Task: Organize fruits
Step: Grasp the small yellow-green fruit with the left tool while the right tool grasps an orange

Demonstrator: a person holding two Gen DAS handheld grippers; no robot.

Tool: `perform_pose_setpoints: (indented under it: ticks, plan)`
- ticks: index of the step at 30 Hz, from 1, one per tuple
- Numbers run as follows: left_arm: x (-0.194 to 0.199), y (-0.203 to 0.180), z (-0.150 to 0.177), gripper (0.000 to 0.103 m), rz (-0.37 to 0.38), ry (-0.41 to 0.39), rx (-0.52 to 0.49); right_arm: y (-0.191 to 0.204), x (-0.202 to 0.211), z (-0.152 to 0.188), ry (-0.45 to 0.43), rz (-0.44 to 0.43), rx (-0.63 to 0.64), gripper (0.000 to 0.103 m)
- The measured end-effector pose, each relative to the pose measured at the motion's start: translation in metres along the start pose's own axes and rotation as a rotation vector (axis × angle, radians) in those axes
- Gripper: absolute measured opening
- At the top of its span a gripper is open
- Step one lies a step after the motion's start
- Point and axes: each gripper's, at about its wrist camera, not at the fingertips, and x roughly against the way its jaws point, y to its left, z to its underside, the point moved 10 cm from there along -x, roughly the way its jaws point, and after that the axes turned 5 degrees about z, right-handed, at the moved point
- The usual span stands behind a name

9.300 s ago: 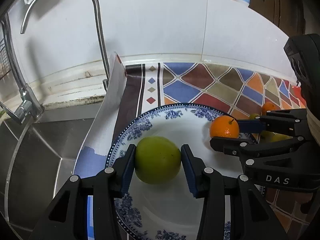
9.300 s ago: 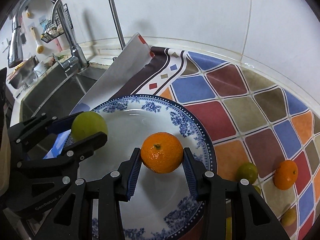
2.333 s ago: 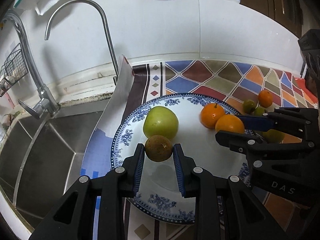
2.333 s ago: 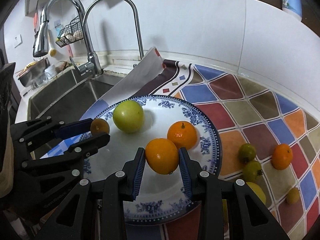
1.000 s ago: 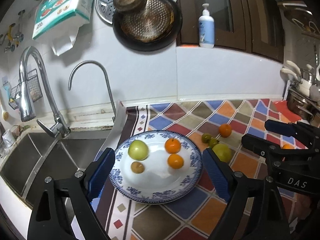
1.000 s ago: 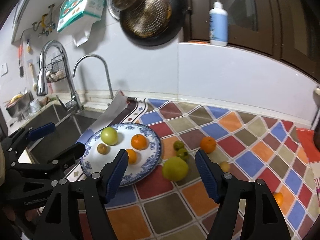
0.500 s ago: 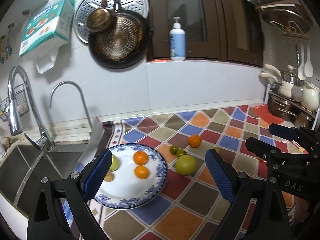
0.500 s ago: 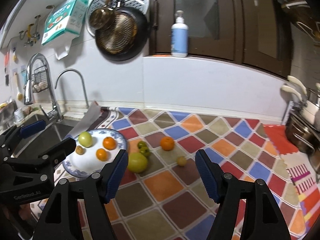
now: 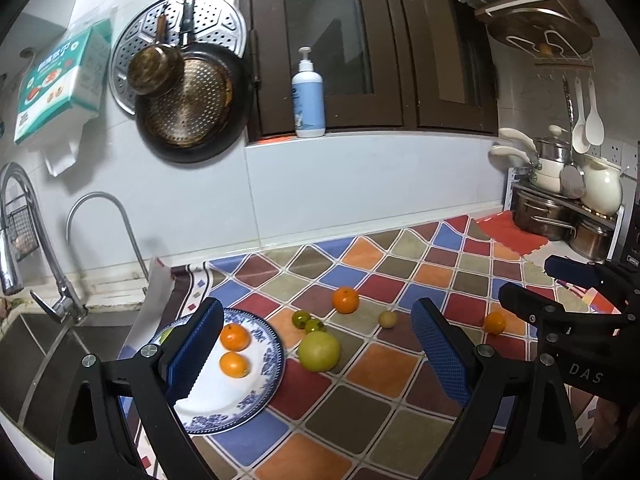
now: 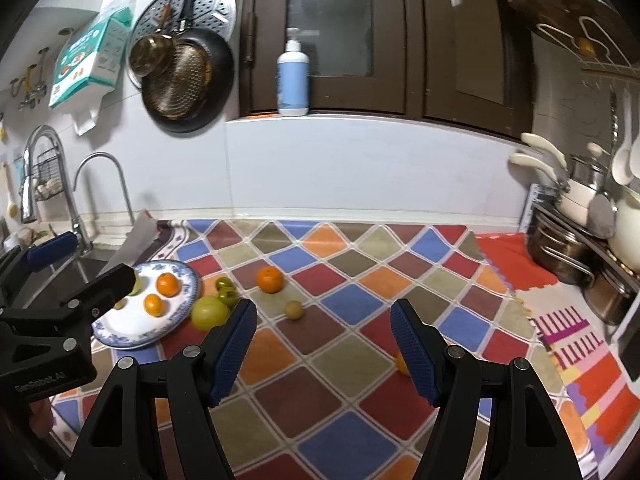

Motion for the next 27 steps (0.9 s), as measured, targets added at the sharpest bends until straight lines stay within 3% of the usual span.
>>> perform_pose_setpoints:
  ticks: [9,19,27]
  plan:
    - [-0.028,-0.029,0.006,0.096,0.043,0.056,-0.067,-0.033,-0.010,0.014,0.034,0.061,-0.048,0.070]
    - [-0.069,-0.051,0.024,0.096,0.088,0.134,-0.127,-0.066,-0.039,0.042,0.132,0.131,-0.106,0.070]
    - [-0.107,-0.061,0.037,0.085,0.120,0.198,-0.149,-0.074,-0.070,0.062,0.207,0.136,-0.130,0.070]
